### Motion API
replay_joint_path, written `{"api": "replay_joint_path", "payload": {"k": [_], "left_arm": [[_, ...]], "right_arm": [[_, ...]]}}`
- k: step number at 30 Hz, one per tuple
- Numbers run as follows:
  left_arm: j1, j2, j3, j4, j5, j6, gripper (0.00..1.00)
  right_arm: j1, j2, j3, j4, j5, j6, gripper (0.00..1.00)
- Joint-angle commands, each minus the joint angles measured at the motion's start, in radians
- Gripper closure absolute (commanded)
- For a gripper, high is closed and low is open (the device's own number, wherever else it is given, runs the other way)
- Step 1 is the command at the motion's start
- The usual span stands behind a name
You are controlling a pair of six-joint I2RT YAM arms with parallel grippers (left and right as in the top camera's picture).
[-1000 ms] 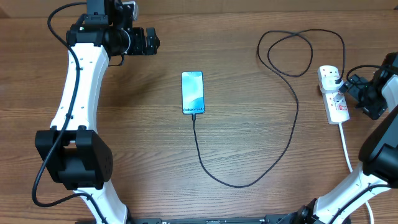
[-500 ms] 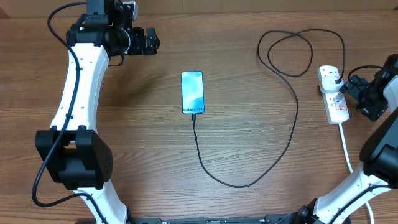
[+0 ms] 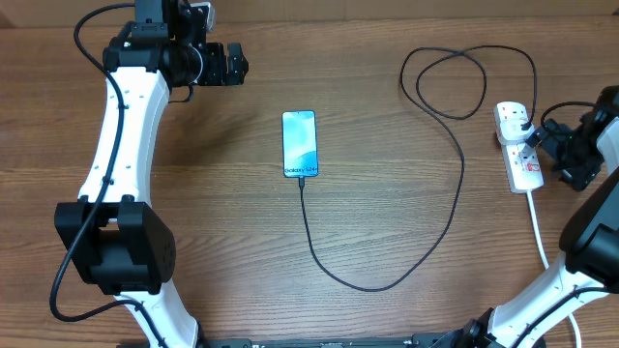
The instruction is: Plug charger to phone and switch on socket
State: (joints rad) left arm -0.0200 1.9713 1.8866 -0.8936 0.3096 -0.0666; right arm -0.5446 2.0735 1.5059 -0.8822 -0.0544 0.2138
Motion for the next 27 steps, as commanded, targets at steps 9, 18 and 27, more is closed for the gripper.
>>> {"api": "replay_joint_path", "payload": {"k": [9, 18, 27], "left_arm": [[-0.006, 0.005, -0.002, 0.002, -0.006, 0.026, 0.01], [-0.006, 0.005, -0.002, 0.001, -0.006, 0.026, 0.0], [-0.006, 0.005, -0.002, 0.002, -0.006, 0.026, 0.01]], "right_arm": [[-0.023, -0.327, 0.033, -0.116, 0.029, 0.071, 0.0], [0.055, -0.621, 0.032, -0.346, -0.065, 0.075, 0.0], [0.338, -0.898, -0.037, -0.445, -0.063, 0.263, 0.0]]}}
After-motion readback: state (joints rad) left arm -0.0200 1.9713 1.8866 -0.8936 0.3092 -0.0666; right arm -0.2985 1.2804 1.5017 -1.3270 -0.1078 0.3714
